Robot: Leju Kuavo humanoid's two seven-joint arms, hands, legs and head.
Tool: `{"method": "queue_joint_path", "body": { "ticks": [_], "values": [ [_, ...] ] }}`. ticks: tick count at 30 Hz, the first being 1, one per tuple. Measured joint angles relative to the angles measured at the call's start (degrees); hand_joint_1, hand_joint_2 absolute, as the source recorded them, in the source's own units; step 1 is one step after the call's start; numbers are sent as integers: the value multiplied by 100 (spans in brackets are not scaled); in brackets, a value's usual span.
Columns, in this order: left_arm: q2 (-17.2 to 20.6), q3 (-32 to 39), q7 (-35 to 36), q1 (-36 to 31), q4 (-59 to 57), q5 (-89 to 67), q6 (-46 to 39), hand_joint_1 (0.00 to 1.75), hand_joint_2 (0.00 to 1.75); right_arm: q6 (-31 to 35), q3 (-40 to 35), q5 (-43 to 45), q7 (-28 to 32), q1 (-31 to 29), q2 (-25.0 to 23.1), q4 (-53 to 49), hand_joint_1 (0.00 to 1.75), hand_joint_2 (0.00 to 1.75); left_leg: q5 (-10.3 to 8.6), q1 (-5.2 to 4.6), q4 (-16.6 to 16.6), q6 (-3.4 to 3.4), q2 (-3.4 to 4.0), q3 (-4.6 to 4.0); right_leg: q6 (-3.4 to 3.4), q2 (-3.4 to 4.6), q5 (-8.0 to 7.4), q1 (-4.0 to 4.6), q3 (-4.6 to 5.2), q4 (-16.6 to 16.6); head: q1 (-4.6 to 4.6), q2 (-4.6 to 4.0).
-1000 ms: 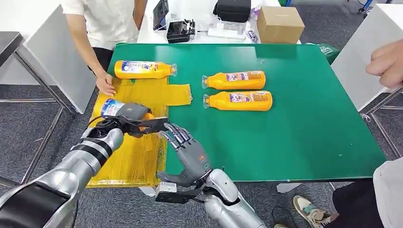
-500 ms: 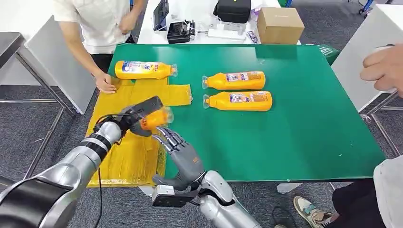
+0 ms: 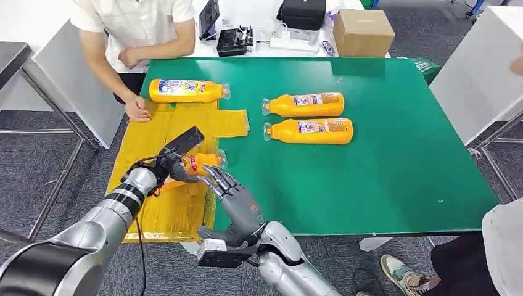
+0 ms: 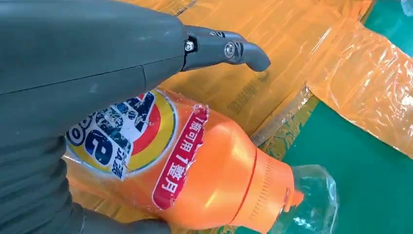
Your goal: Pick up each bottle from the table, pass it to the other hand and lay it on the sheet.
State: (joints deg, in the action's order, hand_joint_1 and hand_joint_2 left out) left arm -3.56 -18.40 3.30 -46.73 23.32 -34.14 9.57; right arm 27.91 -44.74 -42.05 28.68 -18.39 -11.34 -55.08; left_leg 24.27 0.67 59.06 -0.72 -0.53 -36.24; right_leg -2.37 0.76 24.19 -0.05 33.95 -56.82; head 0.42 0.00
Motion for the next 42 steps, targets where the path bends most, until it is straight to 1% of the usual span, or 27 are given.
{"method": "queue_joint_path", "body": {
  "ticks": [3,5,7,9,12,15,18,21,22,26,28,30,32,34,35,36,38,39,40,42],
  "values": [
    [-2,-26,-189,36,15,67,-15,0,175,61,0,24,22,-5,2,65,0,0,0,0,0,0,0,0,0,0,0,0,0,0,0,0],
    [-2,-22,-580,147,121,399,0,0,175,151,2,44,72,8,11,111,0,0,0,-1,0,0,0,0,0,0,0,-1,0,0,0,0],
    [-13,29,-1041,408,383,915,2,0,175,249,11,127,182,58,31,140,0,0,0,-1,0,0,0,0,0,0,0,-1,1,0,0,0],
    [-35,168,-1337,888,1060,1943,59,0,175,158,54,562,467,206,68,55,0,0,1,-4,0,0,4,0,-1,1,1,-3,2,0,-2,0],
    [-37,319,-1344,1743,2279,3333,-22,0,175,-177,166,1211,724,577,155,-440,0,0,7,-4,0,2,7,-12,0,3,3,-3,17,1,0,0],
    [39,356,-1329,2380,3235,3968,-185,0,175,-432,262,1507,758,860,249,-947,0,0,8,-2,0,3,4,-16,2,2,6,-2,23,2,0,0],
    [129,363,-1346,2791,3891,4079,-249,0,175,-573,352,1650,778,1069,313,-1342,0,0,8,0,-1,3,1,-18,3,1,7,-1,24,2,0,0],
    [179,361,-1346,2988,4281,4105,-267,0,175,-599,396,1672,782,1157,352,-1569,0,0,5,0,-2,4,2,-18,5,1,6,0,24,2,-2,0],
    [188,361,-1346,3009,4351,4122,-284,0,175,-601,409,1679,785,1172,361,-1611,0,175,2,0,-2,2,2,-18,5,1,6,0,24,2,2,0],
    [230,363,-1346,3127,4605,4133,-319,0,175,-651,446,1725,809,1235,383,-1751,0,175,-1,0,-1,0,2,-18,4,1,2,-1,22,2,0,0],
    [242,363,-1346,3208,4721,4153,-413,0,175,-793,485,1916,883,1298,382,-1836,0,175,-1,-1,-1,0,2,-18,3,1,2,-1,20,2,0,0],
    [291,361,-1353,3389,4953,4159,-435,0,175,-1021,575,2182,925,1436,380,-1998,0,175,-1,-1,-1,0,3,-18,3,2,2,-1,20,1,-2,0],
    [424,359,-1408,3639,5291,3972,-383,0,175,-1148,715,2354,938,1607,380,-2239,0,175,1,-1,-1,1,3,-19,3,2,4,-1,25,1,-2,0],
    [520,358,-1416,3778,5505,3845,-358,0,175,-987,874,2187,927,1678,396,-2411,0,175,1,-1,-1,1,2,-24,4,1,5,-1,31,1,-2,0],
    [555,370,-1416,3827,5596,3825,-358,0,175,-801,953,1953,878,1680,422,-2459,0,175,1,-1,-2,1,2,-24,5,1,6,-1,32,2,0,0],
    [573,411,-1425,3879,5713,3849,-330,0,175,-437,1066,1436,705,1671,474,-2490,0,175,2,-1,-2,1,2,-24,5,1,6,-1,30,2,-4,0],
    [583,450,-1477,3985,5951,4113,-73,0,175,415,1295,-161,94,1580,714,-2412,0,175,1,-1,-2,1,1,-24,5,1,6,-2,29,3,-4,0],
    [595,450,-1508,4024,6059,4232,53,0,175,716,1421,-818,-163,1484,864,-2273,0,175,1,-2,-2,0,0,-24,4,0,5,-2,27,4,0,0],
    [601,452,-1541,4067,6184,4330,136,0,175,936,1590,-1375,-361,1358,1061,-2036,0,175,-1,-4,-1,-3,-1,-24,1,-1,1,-4,24,5,0,0],
    [603,457,-1571,4165,6420,4393,186,0,175,1110,2038,-2073,-496,1203,1397,-1604,0,175,-9,-13,0,-15,-13,-24,-7,-10,-4,-13,18,9,2,0]
  ]
}}
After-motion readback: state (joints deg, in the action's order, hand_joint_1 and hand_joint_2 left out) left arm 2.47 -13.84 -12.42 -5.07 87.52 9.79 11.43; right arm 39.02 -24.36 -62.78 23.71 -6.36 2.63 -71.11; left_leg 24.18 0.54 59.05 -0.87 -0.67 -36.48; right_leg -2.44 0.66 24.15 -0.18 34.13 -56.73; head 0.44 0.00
